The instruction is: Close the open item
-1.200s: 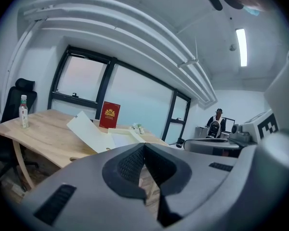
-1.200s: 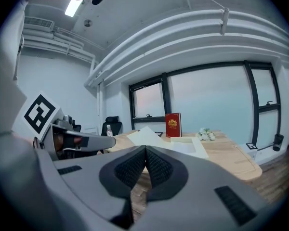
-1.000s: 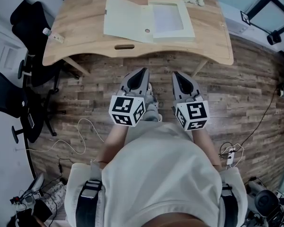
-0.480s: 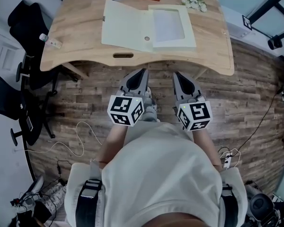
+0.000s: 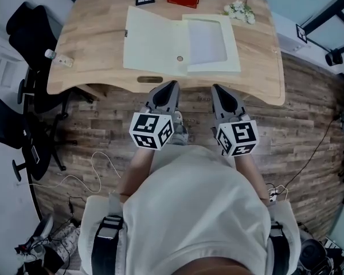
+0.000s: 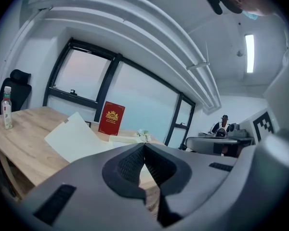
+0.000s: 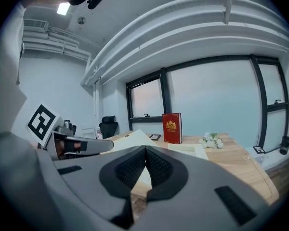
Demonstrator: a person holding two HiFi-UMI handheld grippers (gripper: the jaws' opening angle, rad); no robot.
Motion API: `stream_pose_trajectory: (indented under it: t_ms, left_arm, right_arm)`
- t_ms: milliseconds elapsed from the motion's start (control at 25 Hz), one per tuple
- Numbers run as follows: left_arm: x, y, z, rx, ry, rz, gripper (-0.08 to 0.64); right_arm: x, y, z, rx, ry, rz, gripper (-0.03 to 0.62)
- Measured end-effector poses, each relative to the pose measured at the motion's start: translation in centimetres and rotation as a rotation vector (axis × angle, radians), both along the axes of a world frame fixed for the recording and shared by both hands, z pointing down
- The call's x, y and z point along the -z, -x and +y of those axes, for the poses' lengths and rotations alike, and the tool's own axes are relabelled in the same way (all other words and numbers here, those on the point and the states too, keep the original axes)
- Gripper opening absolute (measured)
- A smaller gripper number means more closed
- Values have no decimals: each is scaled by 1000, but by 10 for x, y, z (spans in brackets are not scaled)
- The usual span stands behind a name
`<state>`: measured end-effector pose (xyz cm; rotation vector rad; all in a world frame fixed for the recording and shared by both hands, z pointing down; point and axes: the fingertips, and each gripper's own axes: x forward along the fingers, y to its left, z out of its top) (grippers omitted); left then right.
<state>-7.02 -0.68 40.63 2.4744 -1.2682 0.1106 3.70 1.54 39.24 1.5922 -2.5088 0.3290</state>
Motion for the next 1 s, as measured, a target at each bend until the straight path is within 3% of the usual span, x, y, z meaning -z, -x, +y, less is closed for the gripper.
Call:
stream_pose_trajectory:
  t_ms: [1000]
  left_arm:
    - [6, 43, -129, 25, 20, 38, 21]
  right_arm:
    - [4, 22, -125, -22, -2, 31, 18]
